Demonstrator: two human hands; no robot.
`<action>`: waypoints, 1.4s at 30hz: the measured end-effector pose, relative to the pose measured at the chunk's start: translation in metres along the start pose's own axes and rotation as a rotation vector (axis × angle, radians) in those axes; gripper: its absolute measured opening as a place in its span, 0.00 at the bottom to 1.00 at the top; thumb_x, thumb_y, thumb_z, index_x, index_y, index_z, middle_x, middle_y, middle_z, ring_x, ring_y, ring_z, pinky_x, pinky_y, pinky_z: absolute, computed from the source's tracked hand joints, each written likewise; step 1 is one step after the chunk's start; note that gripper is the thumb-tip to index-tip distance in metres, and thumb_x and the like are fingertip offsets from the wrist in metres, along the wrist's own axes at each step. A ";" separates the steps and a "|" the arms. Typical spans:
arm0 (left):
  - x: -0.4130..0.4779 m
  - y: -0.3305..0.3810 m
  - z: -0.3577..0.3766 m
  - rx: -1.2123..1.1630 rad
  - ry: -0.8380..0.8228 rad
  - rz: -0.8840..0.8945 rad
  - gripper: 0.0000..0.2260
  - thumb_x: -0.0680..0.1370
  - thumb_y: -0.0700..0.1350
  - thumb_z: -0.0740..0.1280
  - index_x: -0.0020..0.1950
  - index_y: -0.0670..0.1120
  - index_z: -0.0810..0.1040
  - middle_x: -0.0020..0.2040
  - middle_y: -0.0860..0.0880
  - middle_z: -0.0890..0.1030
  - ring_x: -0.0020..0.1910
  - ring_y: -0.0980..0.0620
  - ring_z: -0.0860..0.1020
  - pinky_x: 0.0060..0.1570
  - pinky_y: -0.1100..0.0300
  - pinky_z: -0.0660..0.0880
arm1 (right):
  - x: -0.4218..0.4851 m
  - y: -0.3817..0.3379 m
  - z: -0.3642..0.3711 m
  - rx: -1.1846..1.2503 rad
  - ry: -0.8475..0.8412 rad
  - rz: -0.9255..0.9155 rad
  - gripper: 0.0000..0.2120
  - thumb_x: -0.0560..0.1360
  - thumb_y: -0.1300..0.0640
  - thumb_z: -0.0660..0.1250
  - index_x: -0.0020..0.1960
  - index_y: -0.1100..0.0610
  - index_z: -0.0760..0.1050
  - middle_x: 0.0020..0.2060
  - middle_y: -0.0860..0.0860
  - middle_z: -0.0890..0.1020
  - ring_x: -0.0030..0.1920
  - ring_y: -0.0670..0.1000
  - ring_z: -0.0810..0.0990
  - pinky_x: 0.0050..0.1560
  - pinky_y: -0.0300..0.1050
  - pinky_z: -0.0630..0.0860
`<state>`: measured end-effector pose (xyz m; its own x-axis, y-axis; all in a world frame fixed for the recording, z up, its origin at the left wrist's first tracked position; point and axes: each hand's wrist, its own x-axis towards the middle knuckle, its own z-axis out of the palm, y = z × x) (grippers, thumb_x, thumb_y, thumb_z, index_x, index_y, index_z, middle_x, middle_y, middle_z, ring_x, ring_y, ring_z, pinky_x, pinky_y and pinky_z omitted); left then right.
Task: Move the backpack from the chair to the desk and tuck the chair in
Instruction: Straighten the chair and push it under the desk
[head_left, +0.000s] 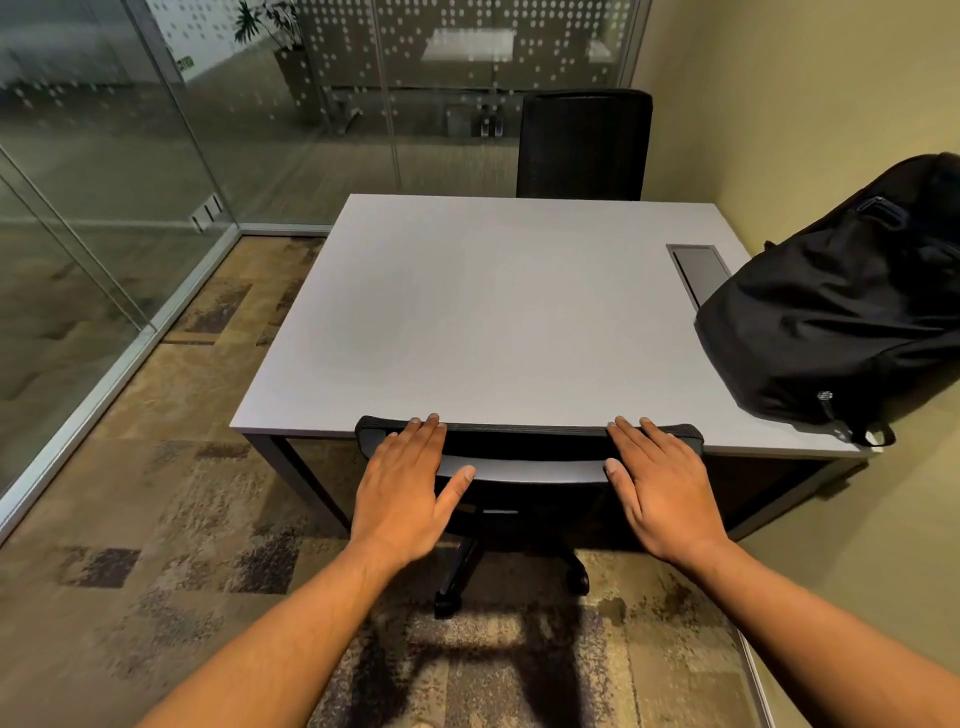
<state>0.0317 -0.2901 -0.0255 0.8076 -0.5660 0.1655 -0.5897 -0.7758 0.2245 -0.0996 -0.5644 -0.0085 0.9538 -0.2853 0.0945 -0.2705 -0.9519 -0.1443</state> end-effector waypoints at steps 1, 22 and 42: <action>0.002 0.000 0.000 -0.005 0.002 0.000 0.34 0.79 0.68 0.44 0.77 0.48 0.59 0.77 0.49 0.61 0.76 0.52 0.55 0.74 0.54 0.49 | 0.001 0.000 0.000 0.003 0.002 0.003 0.31 0.81 0.39 0.41 0.74 0.53 0.65 0.72 0.50 0.72 0.75 0.53 0.64 0.73 0.54 0.64; 0.022 -0.005 0.003 0.007 0.022 -0.001 0.33 0.80 0.67 0.45 0.76 0.47 0.61 0.76 0.48 0.63 0.76 0.51 0.57 0.74 0.52 0.52 | 0.020 -0.001 0.010 -0.010 0.049 0.029 0.28 0.81 0.41 0.43 0.73 0.53 0.68 0.70 0.50 0.74 0.74 0.54 0.67 0.70 0.52 0.64; 0.021 -0.002 0.005 0.036 0.007 -0.023 0.34 0.80 0.67 0.44 0.77 0.46 0.58 0.77 0.48 0.61 0.76 0.51 0.55 0.75 0.51 0.51 | 0.018 -0.002 0.007 0.004 0.050 0.022 0.29 0.82 0.42 0.42 0.73 0.55 0.67 0.71 0.52 0.73 0.74 0.54 0.66 0.71 0.54 0.66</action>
<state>0.0500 -0.3020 -0.0277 0.8206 -0.5464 0.1675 -0.5708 -0.7979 0.1937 -0.0812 -0.5667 -0.0133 0.9400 -0.3113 0.1400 -0.2904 -0.9449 -0.1512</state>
